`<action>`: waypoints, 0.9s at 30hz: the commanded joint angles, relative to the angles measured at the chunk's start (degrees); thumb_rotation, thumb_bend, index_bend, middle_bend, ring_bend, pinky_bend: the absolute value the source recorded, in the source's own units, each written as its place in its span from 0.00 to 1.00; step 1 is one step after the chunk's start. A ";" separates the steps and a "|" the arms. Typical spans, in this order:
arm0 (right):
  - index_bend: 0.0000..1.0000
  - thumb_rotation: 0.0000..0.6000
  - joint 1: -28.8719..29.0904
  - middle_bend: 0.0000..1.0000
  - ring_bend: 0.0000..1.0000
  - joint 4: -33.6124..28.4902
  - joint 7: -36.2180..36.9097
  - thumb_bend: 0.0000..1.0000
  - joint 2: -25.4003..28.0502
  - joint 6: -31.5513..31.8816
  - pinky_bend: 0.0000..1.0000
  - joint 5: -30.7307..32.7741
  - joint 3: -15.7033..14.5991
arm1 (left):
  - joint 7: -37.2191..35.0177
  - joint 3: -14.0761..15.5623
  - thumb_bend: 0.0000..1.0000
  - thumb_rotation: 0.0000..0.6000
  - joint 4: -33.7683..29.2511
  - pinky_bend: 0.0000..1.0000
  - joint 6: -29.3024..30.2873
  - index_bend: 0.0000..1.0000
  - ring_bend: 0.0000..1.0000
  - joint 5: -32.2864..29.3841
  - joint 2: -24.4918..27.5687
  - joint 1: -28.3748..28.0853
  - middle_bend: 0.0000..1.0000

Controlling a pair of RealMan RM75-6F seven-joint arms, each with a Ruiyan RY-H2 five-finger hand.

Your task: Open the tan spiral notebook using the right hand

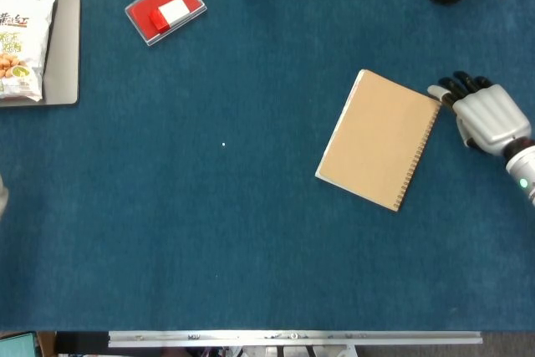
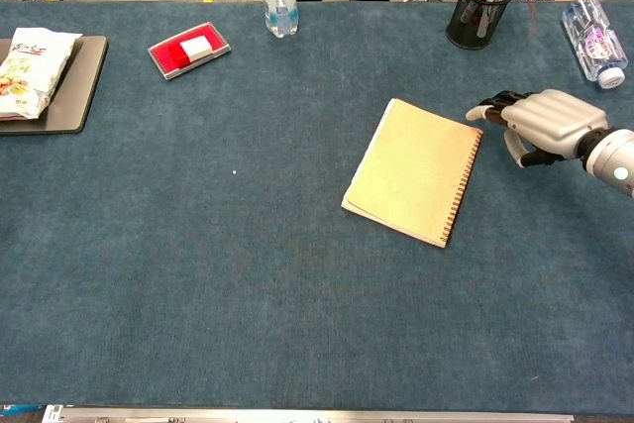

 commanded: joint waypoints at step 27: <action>0.14 1.00 0.30 0.12 0.07 -10.41 -1.17 0.81 5.51 -2.38 0.20 0.88 -2.46 | 0.12 -0.05 0.30 1.00 0.15 0.72 -0.29 0.66 0.57 -0.24 -0.02 -0.06 0.61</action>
